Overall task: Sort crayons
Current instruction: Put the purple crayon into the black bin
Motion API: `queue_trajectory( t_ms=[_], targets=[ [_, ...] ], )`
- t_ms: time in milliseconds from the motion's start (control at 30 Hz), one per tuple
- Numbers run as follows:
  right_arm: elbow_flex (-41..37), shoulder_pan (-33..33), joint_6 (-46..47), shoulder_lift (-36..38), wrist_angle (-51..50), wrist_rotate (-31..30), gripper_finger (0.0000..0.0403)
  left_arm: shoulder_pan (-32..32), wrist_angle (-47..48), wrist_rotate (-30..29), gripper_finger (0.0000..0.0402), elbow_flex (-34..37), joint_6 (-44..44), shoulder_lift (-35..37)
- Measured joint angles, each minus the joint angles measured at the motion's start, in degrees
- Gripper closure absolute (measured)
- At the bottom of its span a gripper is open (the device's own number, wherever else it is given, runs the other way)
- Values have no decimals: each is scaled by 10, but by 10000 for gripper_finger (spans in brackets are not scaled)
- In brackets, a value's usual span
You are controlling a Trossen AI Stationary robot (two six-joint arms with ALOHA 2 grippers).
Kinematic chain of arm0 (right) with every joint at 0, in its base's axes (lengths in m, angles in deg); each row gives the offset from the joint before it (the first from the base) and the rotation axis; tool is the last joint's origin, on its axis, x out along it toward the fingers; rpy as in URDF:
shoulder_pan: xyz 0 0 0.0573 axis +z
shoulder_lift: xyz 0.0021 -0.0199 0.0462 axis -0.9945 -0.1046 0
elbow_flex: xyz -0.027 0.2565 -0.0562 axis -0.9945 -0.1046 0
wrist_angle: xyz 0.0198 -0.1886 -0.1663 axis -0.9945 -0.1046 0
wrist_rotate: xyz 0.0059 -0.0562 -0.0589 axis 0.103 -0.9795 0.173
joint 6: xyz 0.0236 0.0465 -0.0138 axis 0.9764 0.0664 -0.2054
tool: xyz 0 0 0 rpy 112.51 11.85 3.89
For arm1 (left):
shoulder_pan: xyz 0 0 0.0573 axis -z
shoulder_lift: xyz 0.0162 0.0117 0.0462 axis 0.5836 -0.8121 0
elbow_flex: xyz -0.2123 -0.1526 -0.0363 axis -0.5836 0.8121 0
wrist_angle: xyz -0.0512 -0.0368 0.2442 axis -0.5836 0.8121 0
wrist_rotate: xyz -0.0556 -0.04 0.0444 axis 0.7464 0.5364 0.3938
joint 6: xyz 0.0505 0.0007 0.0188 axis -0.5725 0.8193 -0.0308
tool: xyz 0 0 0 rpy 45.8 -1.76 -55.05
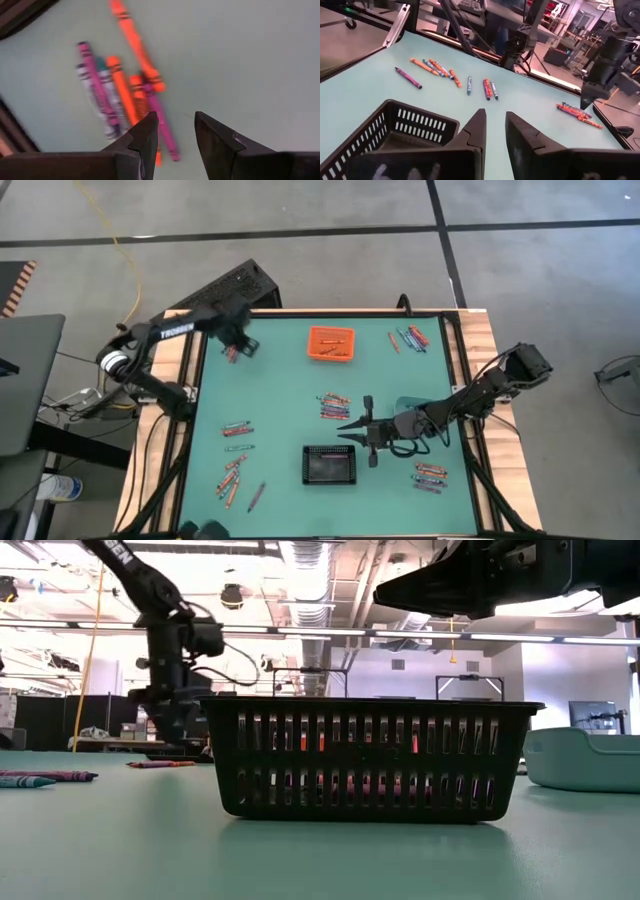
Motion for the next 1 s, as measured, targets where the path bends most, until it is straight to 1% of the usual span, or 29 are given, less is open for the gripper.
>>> queue_trajectory(
  t_ms=[67,167,400,533,800,1000],
  targets=[
    [0,-1,-2,0,-6,0,333,-28,-2,19,285,0,-8,0],
    [0,-7,-2,0,-16,0,333,-41,-3,31,285,0,-9,0],
    [0,-20,13,0,-18,0,333,-24,-4,32,285,7,-9,0],
    [0,-20,17,0,-17,0,333,-10,-15,28,285,34,-4,0],
    [0,-19,17,0,-17,0,333,-9,-49,29,285,86,2,-1],
    [0,-19,17,0,-16,0,333,-8,-53,23,285,87,-4,-1]
  ],
)
